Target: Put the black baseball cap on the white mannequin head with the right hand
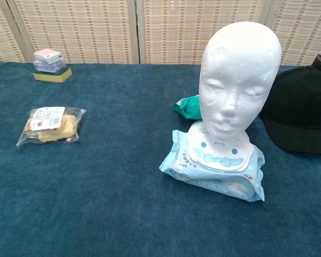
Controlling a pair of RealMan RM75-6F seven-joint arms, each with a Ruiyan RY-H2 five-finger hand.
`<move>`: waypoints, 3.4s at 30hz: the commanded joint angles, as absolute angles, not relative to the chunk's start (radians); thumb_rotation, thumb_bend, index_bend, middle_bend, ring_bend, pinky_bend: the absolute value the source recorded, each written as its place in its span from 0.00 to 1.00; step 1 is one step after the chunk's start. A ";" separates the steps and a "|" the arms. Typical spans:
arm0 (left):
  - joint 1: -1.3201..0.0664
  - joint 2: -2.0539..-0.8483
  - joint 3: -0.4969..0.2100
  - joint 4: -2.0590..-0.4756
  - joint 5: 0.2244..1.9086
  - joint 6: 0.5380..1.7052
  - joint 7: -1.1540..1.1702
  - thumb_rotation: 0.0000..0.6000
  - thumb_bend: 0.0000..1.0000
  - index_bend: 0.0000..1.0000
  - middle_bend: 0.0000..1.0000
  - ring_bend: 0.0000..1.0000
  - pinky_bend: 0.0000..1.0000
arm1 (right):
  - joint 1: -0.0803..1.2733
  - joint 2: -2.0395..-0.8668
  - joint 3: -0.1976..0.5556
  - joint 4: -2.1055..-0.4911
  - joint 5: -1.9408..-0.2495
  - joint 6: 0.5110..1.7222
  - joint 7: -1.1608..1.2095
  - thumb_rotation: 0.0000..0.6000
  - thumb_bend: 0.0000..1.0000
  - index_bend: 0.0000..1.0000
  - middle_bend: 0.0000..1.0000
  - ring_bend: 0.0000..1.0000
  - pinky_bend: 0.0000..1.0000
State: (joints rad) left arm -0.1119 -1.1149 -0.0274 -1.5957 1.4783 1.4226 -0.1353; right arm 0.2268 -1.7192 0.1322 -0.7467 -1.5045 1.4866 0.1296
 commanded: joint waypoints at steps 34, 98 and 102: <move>-0.102 -1.080 -0.032 -1.622 1.480 1.438 -0.153 1.00 0.22 0.42 0.39 0.30 0.51 | 0.302 -1.847 0.102 -0.605 -1.501 1.389 0.113 1.00 0.00 0.50 0.60 0.38 0.44; -0.095 -1.073 -0.028 -1.623 1.483 1.436 -0.159 1.00 0.22 0.38 0.41 0.30 0.51 | 0.352 -1.746 0.138 -0.698 -1.519 1.571 -0.018 1.00 0.40 0.47 0.43 0.31 0.44; -0.097 -1.071 -0.029 -1.627 1.480 1.432 -0.156 1.00 0.22 0.38 0.41 0.30 0.51 | 0.351 -1.742 0.142 -0.706 -1.517 1.573 -0.015 1.00 0.41 0.47 0.42 0.31 0.44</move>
State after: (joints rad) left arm -0.0966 -1.0708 -0.0288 -1.6276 1.4797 1.4319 -0.1556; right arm 0.3514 -1.7420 0.1416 -0.7061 -1.5172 1.5728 -0.0152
